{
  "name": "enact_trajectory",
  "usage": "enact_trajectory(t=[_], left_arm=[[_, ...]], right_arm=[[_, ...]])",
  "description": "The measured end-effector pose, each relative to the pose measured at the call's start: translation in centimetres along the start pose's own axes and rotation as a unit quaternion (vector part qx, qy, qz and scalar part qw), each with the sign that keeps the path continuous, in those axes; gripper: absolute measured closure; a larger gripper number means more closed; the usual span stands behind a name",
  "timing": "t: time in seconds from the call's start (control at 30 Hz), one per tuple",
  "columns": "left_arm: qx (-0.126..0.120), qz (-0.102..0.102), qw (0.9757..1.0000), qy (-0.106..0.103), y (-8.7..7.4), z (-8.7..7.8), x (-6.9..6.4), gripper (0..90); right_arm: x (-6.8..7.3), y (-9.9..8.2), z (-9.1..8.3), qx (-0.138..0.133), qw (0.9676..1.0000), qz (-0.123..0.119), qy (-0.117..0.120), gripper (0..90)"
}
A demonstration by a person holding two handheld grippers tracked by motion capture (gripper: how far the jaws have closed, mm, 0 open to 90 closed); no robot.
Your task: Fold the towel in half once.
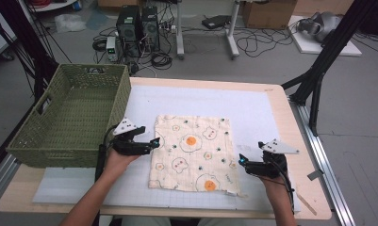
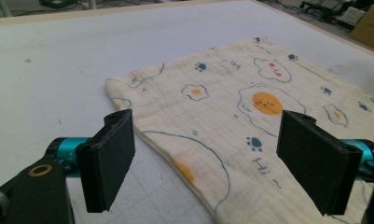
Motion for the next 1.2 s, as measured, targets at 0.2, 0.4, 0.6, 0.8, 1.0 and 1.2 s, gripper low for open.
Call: enact_trajectory(t=[0.2,0.4,0.6,0.8,1.0,1.2], left_arm=[[0.005,-0.006,0.9999,-0.006,2.3,1.4,-0.4,20.9],[0.004,-0.009,0.9999,-0.013,4.9,3.1,-0.4,21.9],[0.029,-0.018,0.9983,0.048,5.7,5.2,1.3,28.6],[0.057,-0.023,0.9948,0.081,4.9,7.3,3.0,36.2],[0.085,-0.019,0.9911,0.1,3.6,9.0,3.7,40.7],[0.106,-0.004,0.9887,0.106,2.6,9.9,4.0,43.0]], right_arm=[[0.0,0.0,0.0,0.001,1.0,-0.004,0.004,11.3],[0.0,0.0,0.1,0.0,1.0,-0.002,0.009,11.3],[-0.1,0.0,0.0,-0.008,0.9999,0.003,0.013,11.3],[-0.1,0.0,0.2,-0.008,0.9998,0.004,0.017,11.3],[-0.1,-0.1,0.4,-0.004,0.9998,0.007,0.018,11.3],[-0.3,-0.2,0.4,-0.003,0.9998,0.009,0.016,11.3]])
Point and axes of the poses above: each handheld gripper's, and its own axes: z roughly forward along the jaws, y roughly out of its top, x roughly to its left, the point moved 3 cm from there along z, roughly forward along the jaws, and after that the axes turned 10 degrees about y, right-handed, at the moved point
